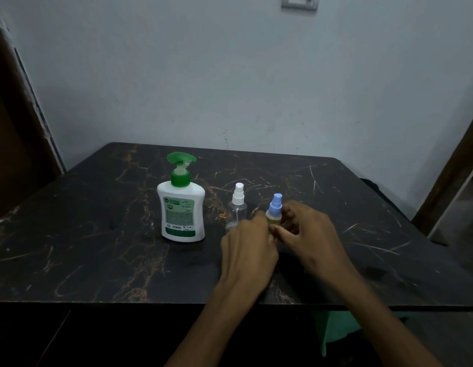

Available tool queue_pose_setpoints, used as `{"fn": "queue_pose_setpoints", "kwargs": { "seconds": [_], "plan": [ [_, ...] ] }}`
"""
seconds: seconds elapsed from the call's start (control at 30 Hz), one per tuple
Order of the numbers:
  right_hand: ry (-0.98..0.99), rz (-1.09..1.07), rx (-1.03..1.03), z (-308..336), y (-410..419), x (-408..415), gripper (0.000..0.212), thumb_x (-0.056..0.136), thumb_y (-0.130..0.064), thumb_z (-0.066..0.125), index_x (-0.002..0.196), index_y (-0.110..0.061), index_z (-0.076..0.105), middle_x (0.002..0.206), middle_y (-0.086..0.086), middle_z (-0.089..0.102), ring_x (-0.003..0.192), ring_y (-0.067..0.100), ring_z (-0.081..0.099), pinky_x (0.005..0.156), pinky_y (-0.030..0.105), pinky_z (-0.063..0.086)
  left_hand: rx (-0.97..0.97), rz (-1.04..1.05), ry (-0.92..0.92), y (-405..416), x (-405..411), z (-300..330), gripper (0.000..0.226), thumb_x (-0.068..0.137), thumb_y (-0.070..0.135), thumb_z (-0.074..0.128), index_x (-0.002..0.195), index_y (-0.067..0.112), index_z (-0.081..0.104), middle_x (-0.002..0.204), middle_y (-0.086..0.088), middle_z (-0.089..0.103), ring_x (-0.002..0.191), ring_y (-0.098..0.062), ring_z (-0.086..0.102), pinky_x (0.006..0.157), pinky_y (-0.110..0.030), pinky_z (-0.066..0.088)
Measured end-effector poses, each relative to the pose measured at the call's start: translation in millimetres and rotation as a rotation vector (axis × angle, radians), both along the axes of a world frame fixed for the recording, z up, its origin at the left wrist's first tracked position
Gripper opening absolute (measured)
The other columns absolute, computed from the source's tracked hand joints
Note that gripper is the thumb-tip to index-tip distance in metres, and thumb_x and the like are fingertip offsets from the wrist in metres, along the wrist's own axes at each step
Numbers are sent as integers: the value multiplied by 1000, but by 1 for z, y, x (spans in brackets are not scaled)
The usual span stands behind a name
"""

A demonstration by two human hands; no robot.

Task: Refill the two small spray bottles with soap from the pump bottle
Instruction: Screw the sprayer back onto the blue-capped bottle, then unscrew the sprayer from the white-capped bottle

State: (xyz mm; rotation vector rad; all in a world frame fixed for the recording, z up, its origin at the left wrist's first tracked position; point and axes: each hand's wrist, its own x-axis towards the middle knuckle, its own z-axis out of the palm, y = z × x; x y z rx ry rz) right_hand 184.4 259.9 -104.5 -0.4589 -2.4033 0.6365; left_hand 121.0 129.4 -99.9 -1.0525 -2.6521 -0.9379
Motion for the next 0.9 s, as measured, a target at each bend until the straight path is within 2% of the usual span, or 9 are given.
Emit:
{"fn": "queue_pose_setpoints", "kwargs": {
  "seconds": [0.07,0.23,0.4,0.5,0.57,0.67,0.73,0.8,0.9],
  "plan": [
    [-6,-36,12,1,7,-5,19,85,-28,81,102,-31,71,87,-16,71,77,-3,66,72,19,52,-31,4,5,12,-2,4,13,101,24,53,112,20,58,108,-6,70,106,-31,67,81,-39,45],
    [-10,-82,-54,3,24,-21,18,89,-28,77,106,-27,72,93,-13,73,85,4,68,82,35,58,-91,35,49,39,-10,8,17,104,16,50,119,15,59,119,-11,68,112,-32,66,84,-40,46],
    [-7,-73,-102,5,29,-33,23,92,-26,77,115,-25,71,94,-18,66,83,-3,61,81,24,52,-110,51,68,51,-16,5,20,106,15,48,124,10,56,121,-13,68,109,-33,67,86,-41,50],
    [-28,-71,-111,5,27,-32,27,92,-26,77,118,-24,70,99,-15,68,86,1,64,88,34,58,-113,44,63,48,-13,4,25,107,15,48,130,9,52,122,-14,68,111,-33,67,85,-40,50],
    [-32,-84,-124,5,25,-27,38,89,-26,80,125,-23,67,107,-9,73,90,6,67,91,39,59,-111,54,86,40,-7,5,28,107,18,48,134,11,49,122,-13,69,112,-33,68,84,-40,48],
    [12,-167,-62,7,19,-12,55,89,-24,80,139,-19,58,120,-2,70,92,9,64,89,32,56,-39,25,74,13,9,7,31,107,31,52,136,21,47,116,-8,71,109,-31,68,85,-39,50],
    [108,-207,52,13,8,0,55,91,-23,78,141,-17,56,121,-1,67,96,12,62,86,30,53,44,2,18,-12,24,7,35,105,40,54,139,31,47,108,-2,72,104,-26,69,86,-39,53],
    [175,-178,171,22,-10,5,51,92,-20,77,138,-15,58,123,3,65,105,17,63,88,28,49,170,10,-34,-36,35,4,35,102,44,59,136,38,53,91,3,73,89,-19,71,83,-41,57],
    [132,-66,262,40,-38,-6,49,95,-23,74,140,-16,56,130,2,62,114,18,60,91,23,40,363,67,-94,-60,39,3,27,95,40,70,122,37,64,71,16,68,66,-7,66,73,-40,57]
  ]
}}
